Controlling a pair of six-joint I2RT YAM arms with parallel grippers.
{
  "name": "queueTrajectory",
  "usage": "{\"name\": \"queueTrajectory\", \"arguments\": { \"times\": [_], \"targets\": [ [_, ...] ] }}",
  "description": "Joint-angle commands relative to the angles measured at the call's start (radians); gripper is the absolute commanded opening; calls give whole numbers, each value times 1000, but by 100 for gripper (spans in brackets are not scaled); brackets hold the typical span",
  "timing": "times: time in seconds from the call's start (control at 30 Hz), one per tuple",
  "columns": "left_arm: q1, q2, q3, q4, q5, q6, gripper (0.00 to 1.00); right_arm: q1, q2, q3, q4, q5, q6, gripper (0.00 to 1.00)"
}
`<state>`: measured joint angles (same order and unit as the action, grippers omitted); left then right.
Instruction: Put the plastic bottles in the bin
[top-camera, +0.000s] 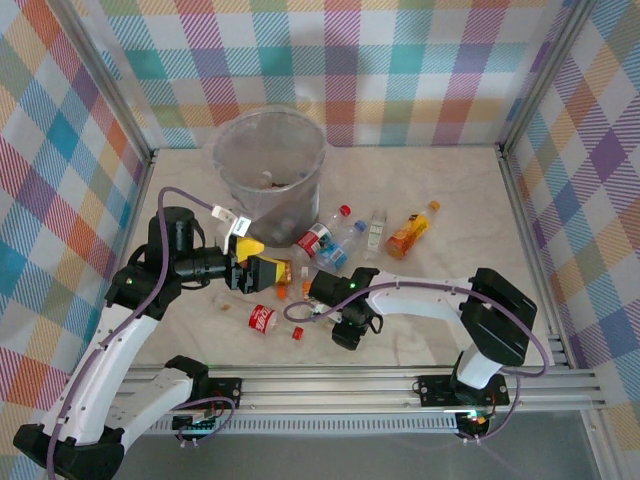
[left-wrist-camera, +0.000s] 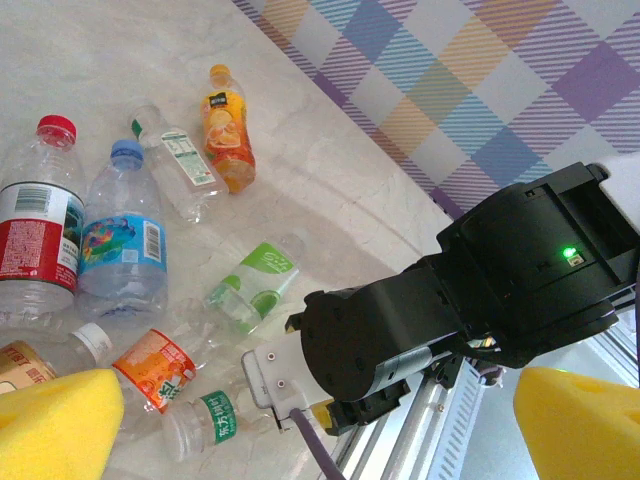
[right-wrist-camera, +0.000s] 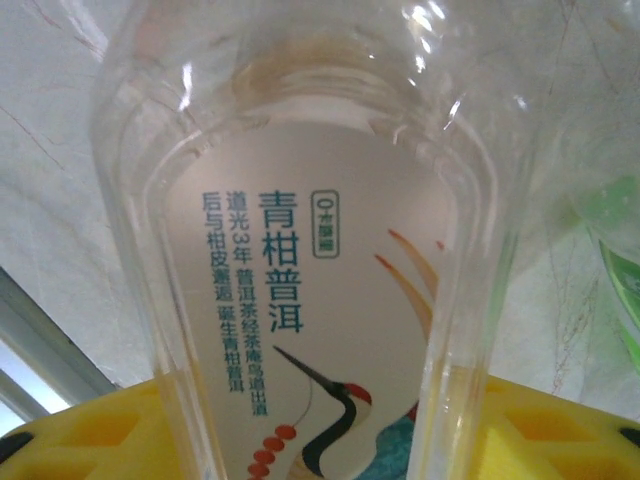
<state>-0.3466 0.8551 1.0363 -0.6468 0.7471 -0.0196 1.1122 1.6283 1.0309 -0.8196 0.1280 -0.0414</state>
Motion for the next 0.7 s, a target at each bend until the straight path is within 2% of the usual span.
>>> {"name": "queueTrajectory", "arguments": {
  "times": [0.0, 0.23, 0.5, 0.67],
  "targets": [
    [-11, -20, -4, 54, 15, -40, 100, 2, -72, -20, 33, -63, 41, 55],
    [-12, -45, -24, 136, -5, -152, 100, -47, -228, -47, 102, -203, 116, 55],
    [-26, -86, -105, 295, 4, -309, 99, -191, -424, -84, 260, -519, 232, 54],
    [-47, -77, -127, 360, -16, -400, 99, -270, -500, -97, 374, -669, 317, 54]
  ]
}}
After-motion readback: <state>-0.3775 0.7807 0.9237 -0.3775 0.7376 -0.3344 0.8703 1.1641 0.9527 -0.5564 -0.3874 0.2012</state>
